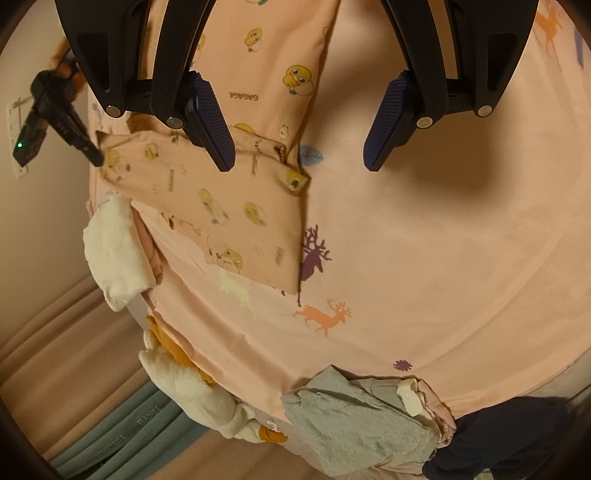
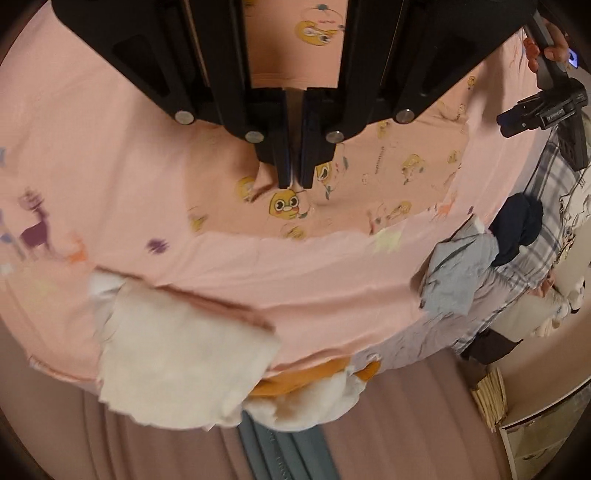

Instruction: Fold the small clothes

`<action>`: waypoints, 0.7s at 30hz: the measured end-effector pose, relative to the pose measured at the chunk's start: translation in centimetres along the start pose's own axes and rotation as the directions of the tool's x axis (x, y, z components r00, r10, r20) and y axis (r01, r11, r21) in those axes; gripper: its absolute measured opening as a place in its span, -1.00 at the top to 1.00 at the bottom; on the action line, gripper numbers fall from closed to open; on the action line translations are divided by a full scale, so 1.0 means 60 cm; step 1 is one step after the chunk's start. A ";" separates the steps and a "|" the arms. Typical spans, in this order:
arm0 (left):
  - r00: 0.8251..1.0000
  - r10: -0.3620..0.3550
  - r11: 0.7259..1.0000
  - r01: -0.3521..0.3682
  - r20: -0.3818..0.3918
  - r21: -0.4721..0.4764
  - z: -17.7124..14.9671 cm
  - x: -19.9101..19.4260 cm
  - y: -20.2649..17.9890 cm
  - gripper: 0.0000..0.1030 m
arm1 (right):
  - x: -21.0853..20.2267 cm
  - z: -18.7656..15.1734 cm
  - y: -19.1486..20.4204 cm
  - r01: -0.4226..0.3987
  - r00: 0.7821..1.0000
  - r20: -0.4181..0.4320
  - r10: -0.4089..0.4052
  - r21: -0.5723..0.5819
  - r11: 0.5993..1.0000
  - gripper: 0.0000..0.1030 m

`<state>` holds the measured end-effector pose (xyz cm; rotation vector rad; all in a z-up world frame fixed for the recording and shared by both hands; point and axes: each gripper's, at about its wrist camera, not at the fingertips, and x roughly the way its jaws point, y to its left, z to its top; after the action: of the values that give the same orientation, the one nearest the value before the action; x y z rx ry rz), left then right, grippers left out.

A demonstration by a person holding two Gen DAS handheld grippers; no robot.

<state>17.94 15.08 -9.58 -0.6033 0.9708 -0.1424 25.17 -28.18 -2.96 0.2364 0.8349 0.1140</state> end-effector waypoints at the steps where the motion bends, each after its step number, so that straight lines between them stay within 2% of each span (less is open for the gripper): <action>1: 1.000 -0.001 1.000 0.001 -0.002 0.002 0.001 0.002 -0.002 -0.37 | -0.001 0.001 -0.008 0.017 1.000 -0.005 -0.017 -0.002 1.000 0.89; 3: 1.000 -0.007 1.000 0.007 -0.007 0.010 0.004 0.008 -0.011 -0.37 | 0.016 -0.003 -0.026 0.035 0.998 -0.058 -0.035 0.000 0.999 0.86; 5: 1.000 -0.009 1.000 0.009 -0.014 0.028 0.007 0.018 -0.024 -0.37 | 0.044 -0.014 -0.039 0.096 0.987 -0.124 -0.097 -0.016 0.995 0.81; 7: 0.999 -0.015 0.998 0.016 -0.030 0.056 0.014 0.034 -0.042 -0.37 | 0.060 -0.022 -0.056 0.140 0.976 -0.166 -0.140 -0.009 0.990 0.60; 12: 0.998 -0.042 0.987 0.047 -0.038 0.155 0.019 0.058 -0.090 -0.37 | 0.026 -0.021 -0.074 0.042 0.996 -0.082 -0.037 0.058 0.997 0.57; 15: 0.997 -0.053 0.977 0.064 -0.062 0.201 0.017 0.081 -0.109 -0.37 | 0.032 -0.032 -0.061 -0.007 0.993 -0.115 0.010 0.022 1.000 0.64; 17: 0.996 -0.048 0.971 0.064 -0.074 0.230 0.010 0.095 -0.114 -0.31 | 0.053 -0.044 -0.055 -0.001 0.989 -0.151 0.001 0.001 1.000 0.63; 19: 0.997 -0.015 0.964 0.036 -0.081 0.264 0.001 0.108 -0.113 -0.06 | 0.072 -0.055 -0.053 0.029 0.984 -0.178 -0.029 -0.002 1.000 0.63; 21: 0.994 0.028 0.960 0.004 -0.109 0.281 -0.009 0.127 -0.100 -0.03 | 0.091 -0.062 -0.067 0.078 0.976 -0.205 -0.074 0.013 0.997 0.69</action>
<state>22.75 7.02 -12.13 -0.3300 1.0403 -0.3009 26.07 -30.39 -10.31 0.2142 1.0491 0.0581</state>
